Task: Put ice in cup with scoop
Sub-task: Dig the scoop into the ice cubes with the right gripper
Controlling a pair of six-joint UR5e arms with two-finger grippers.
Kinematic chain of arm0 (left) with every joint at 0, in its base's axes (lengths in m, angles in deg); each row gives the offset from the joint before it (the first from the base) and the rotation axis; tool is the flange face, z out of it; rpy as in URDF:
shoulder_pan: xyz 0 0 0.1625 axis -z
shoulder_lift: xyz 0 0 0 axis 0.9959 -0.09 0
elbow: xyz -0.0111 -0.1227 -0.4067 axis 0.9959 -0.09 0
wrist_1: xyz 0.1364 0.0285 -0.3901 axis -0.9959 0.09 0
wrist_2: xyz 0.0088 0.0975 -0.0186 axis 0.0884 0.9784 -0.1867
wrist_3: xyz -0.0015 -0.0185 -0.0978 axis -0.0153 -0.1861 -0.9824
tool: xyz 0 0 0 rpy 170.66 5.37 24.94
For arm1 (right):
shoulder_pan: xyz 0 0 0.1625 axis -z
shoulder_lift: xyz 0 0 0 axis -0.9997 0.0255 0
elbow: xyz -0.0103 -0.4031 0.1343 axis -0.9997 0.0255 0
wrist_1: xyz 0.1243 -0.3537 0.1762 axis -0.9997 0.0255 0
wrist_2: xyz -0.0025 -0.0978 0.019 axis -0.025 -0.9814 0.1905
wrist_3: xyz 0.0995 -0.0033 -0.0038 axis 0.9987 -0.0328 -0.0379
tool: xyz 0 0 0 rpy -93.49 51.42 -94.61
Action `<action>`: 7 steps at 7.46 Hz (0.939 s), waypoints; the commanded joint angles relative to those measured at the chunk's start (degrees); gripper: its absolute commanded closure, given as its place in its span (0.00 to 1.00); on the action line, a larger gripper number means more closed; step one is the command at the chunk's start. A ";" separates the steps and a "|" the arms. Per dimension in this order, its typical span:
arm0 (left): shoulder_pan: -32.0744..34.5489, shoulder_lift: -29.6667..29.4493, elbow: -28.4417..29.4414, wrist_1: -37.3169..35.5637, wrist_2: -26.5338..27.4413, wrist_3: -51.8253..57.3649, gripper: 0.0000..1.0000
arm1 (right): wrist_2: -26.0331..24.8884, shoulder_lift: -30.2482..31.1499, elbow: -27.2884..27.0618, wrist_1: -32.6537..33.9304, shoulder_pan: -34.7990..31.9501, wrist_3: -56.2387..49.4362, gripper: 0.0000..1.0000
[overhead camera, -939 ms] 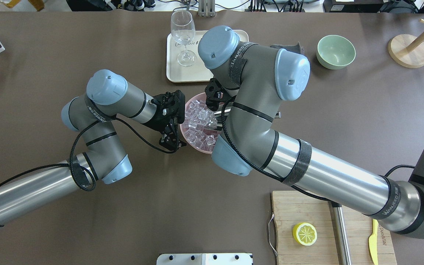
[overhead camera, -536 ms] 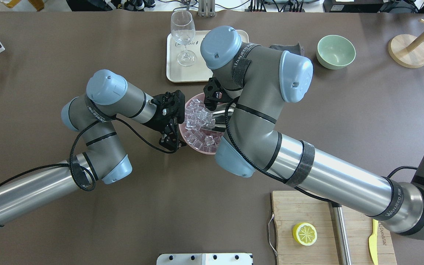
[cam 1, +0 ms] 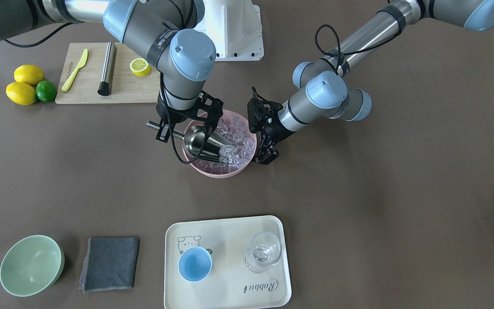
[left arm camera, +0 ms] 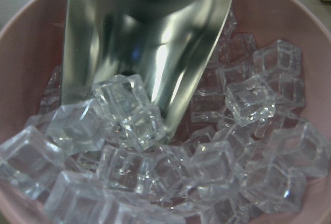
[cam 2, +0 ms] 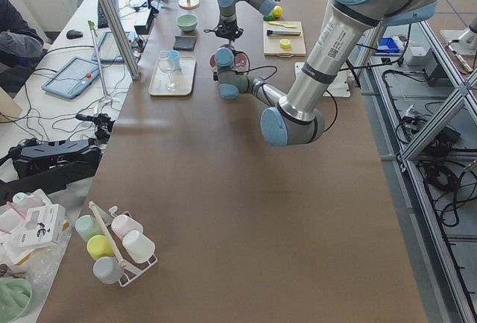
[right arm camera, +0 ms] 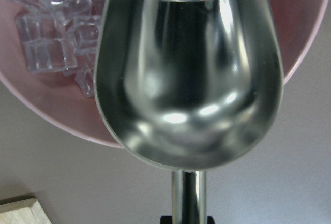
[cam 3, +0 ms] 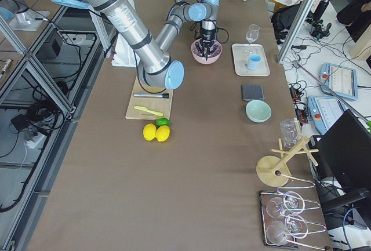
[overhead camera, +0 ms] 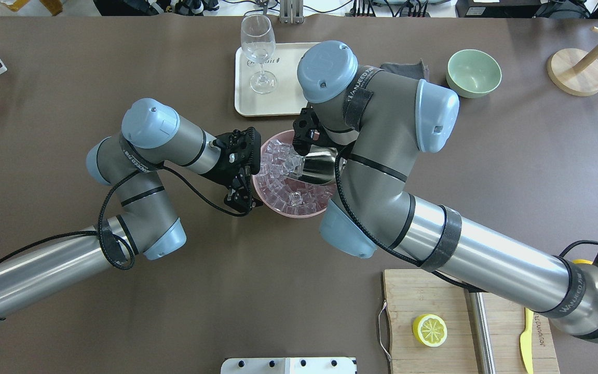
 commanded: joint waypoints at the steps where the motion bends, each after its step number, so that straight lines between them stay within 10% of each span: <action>1: -0.26 0.06 0.00 0.01 1.41 0.00 0.02 | 0.57 2.72 -3.87 -0.94 0.00 0.31 1.00; 7: -0.35 0.23 0.00 0.01 1.50 0.09 0.02 | 1.97 8.08 -7.39 -13.49 0.00 7.78 1.00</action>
